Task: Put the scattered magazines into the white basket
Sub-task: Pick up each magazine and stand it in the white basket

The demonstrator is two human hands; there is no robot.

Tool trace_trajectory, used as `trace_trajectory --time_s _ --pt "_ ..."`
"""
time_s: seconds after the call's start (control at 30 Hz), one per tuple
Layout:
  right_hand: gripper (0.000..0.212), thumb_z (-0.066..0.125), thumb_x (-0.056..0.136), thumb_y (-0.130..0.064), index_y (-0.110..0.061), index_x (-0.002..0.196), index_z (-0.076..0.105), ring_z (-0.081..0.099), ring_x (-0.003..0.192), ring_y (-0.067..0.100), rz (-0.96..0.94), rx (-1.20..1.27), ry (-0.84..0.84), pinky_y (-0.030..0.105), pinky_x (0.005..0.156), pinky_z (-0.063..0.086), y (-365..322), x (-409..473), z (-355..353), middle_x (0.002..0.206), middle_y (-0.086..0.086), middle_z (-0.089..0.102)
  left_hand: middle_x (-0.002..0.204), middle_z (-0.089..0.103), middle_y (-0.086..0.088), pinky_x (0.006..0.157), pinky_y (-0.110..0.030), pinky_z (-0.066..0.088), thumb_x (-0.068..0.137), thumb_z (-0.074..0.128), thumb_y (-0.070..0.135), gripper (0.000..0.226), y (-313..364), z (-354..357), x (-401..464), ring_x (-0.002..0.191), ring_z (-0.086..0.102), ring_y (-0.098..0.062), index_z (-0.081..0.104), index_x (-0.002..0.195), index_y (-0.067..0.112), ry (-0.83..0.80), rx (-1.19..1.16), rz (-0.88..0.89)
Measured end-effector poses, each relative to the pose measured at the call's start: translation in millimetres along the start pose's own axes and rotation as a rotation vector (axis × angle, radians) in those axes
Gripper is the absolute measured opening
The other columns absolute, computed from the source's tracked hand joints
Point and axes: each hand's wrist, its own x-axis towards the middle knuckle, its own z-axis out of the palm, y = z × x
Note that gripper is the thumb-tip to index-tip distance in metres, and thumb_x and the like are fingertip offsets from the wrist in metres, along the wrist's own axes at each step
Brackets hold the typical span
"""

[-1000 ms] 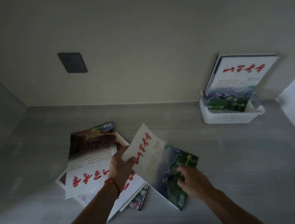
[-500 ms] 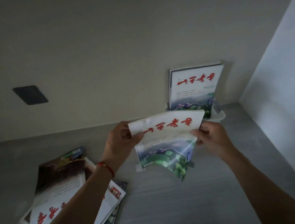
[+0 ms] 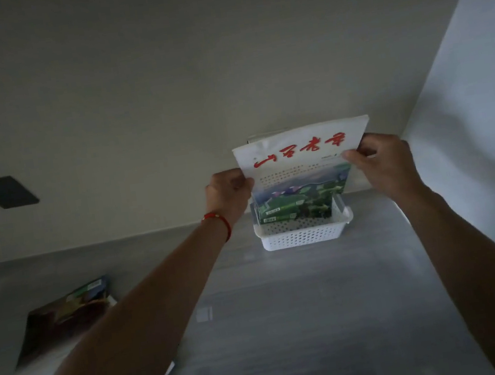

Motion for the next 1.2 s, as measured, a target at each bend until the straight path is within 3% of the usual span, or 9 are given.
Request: trace_trajectory --time_s 0.3,0.47,0.63,0.7,0.73,0.8,0.93,1.0,1.2 --pt "0.032 0.073 0.087 -0.02 -0.006 0.116 0.073 0.072 0.089 0.017 0.11 -0.013 -0.107 0.004 0.06 0.04 55 13 54 0.11 0.011 0.076 0.097 0.079 -0.006 0.086 -0.029 0.06 0.081 0.07 0.013 0.024 -33 49 34 0.09 0.073 -0.018 0.078 0.104 0.016 0.115 0.024 -0.32" --pt "0.03 0.07 0.088 -0.021 -0.006 0.114 0.074 0.073 0.089 0.022 0.241 -0.021 -0.083 0.005 0.054 0.037 71 16 77 0.108 0.012 0.077 0.127 0.068 -0.009 0.103 -0.039 0.053 0.084 0.073 0.013 0.053 -42 64 44 0.113 0.066 -0.026 0.058 0.134 0.009 0.113 -0.169 -0.463" --pt "0.038 0.065 0.082 -0.006 -0.018 0.118 0.066 0.069 0.101 0.018 0.313 0.134 -0.148 0.008 0.062 0.043 75 14 81 0.119 0.002 0.073 0.129 0.065 -0.011 0.092 -0.032 0.051 0.089 0.066 0.013 0.038 -42 67 43 0.105 0.059 -0.018 0.061 0.127 0.007 0.015 -0.317 -0.416" --pt "0.054 0.066 0.081 -0.001 -0.02 0.13 0.056 0.064 0.118 0.018 0.325 0.266 -0.228 0.004 0.069 0.045 72 9 83 0.131 -0.001 0.066 0.127 0.064 0.001 0.106 -0.029 0.043 0.087 0.071 0.017 0.041 -48 68 37 0.12 0.053 -0.017 0.061 0.126 0.016 -0.108 0.339 -0.229" --pt "0.061 0.066 0.082 -0.001 -0.02 0.137 0.049 0.061 0.124 0.018 0.354 0.314 -0.241 0.006 0.075 0.045 70 6 84 0.138 -0.001 0.061 0.129 0.063 0.002 0.113 -0.03 0.037 0.088 0.07 0.016 0.042 -49 65 36 0.126 0.051 -0.018 0.059 0.128 0.018 -0.123 0.349 -0.232" --pt "0.064 0.066 0.086 -0.007 -0.018 0.144 0.042 0.058 0.126 0.02 0.435 0.307 -0.175 0.019 0.085 0.045 69 -4 85 0.143 0.003 0.057 0.139 0.057 -0.006 0.116 -0.037 0.037 0.091 0.062 0.002 0.048 -53 57 36 0.131 0.051 -0.023 0.054 0.136 0.014 -0.145 -0.23 -0.452" --pt "0.025 0.06 0.089 -0.022 -0.022 0.114 0.064 0.071 0.099 0.027 0.453 0.184 -0.052 0.044 0.087 0.057 63 -40 93 0.11 0.005 0.074 0.122 0.068 -0.017 0.098 -0.044 0.053 0.084 0.055 -0.011 0.043 -77 13 3 0.114 0.064 -0.033 0.066 0.121 0.008 0.017 -0.076 -0.263" --pt "0.025 0.059 0.091 -0.019 -0.022 0.115 0.065 0.074 0.088 0.024 0.425 0.273 -0.058 0.049 0.081 0.06 54 -70 106 0.111 0.005 0.074 0.11 0.073 -0.011 0.09 -0.039 0.055 0.084 0.055 -0.009 0.038 -99 -21 -24 0.103 0.069 -0.028 0.07 0.11 0.014 0.018 -0.003 -0.203" --pt "0.031 0.067 0.092 -0.013 -0.027 0.118 0.06 0.073 0.067 0.011 0.376 0.422 -0.162 0.033 0.063 0.063 -7 -152 166 0.096 0.001 0.072 0.112 0.072 -0.007 0.088 -0.029 0.05 0.079 0.058 -0.007 0.039 -183 -145 -122 0.105 0.068 -0.027 0.071 0.107 0.016 0.07 0.268 -0.292"
